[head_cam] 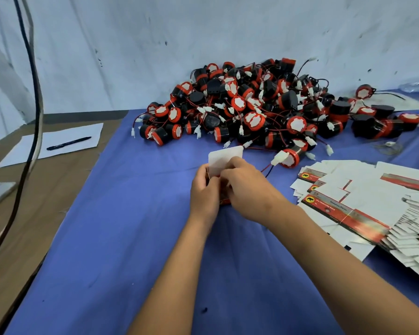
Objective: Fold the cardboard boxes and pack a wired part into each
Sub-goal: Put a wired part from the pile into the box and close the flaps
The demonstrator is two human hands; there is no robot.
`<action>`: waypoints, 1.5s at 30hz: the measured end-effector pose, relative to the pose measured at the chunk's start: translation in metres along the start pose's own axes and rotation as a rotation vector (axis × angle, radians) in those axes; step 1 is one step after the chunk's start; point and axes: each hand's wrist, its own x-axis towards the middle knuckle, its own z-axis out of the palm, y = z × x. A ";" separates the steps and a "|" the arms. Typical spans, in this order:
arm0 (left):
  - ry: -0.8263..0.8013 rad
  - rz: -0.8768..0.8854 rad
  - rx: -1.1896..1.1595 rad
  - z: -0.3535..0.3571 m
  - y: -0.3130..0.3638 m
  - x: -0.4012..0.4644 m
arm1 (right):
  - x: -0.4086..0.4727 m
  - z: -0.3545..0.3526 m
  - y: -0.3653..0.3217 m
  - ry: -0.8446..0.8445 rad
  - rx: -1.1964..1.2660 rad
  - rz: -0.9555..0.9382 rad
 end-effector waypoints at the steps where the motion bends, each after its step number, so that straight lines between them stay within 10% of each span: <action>1: 0.014 0.007 0.026 0.002 -0.001 0.000 | -0.001 0.000 -0.001 0.000 -0.063 -0.013; 10: 0.145 0.054 0.255 0.007 -0.003 0.005 | -0.008 -0.063 0.008 0.073 -0.290 0.382; 22: 0.054 0.052 0.207 0.009 -0.001 0.006 | 0.004 -0.006 -0.009 0.225 0.190 0.164; 45: -0.017 -0.005 0.208 0.007 -0.007 0.014 | 0.012 0.010 0.012 0.307 -0.058 0.156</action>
